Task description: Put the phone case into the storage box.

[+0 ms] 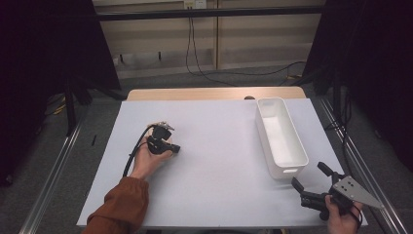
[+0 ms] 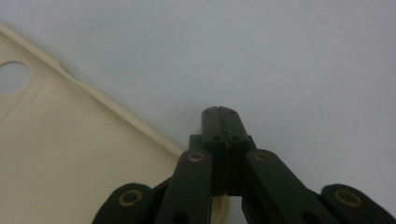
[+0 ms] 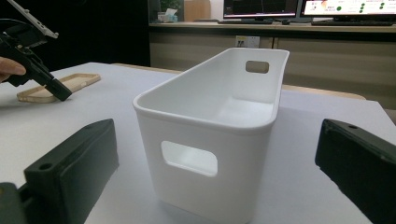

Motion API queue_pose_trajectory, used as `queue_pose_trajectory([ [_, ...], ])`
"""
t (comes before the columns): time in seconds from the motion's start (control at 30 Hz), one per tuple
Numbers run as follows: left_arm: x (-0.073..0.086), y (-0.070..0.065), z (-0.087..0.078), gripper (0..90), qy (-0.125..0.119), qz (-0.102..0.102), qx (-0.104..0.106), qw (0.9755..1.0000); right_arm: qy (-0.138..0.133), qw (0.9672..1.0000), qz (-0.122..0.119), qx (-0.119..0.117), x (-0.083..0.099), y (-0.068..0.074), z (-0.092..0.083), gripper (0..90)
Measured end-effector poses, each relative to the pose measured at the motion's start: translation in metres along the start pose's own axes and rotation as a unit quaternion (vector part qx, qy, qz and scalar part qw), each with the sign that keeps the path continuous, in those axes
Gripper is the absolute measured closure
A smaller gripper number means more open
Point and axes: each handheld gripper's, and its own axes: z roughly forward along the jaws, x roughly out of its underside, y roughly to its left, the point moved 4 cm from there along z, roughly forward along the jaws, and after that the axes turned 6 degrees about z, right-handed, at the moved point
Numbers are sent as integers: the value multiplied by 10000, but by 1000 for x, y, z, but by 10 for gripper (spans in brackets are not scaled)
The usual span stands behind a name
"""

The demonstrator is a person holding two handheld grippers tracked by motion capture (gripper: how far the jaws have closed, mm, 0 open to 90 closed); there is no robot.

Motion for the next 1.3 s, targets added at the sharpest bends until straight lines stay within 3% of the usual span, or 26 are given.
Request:
queue_pose_trajectory([
  [0.53, 11, -3, -9, 900, 110, 71, 4, 9999, 3, 10000, -9, -14, 0, 0, 1, 0],
  [0.93, 23, -2, -15, 900, -50, -87, 146, 9998, 9, 10000, -28, -16, 0, 1, 1, 0],
  [1.3, 29, -2, -21, 900, -15, -137, 173, 9998, 14, 10000, -15, -5, 0, 1, 1, 0],
])
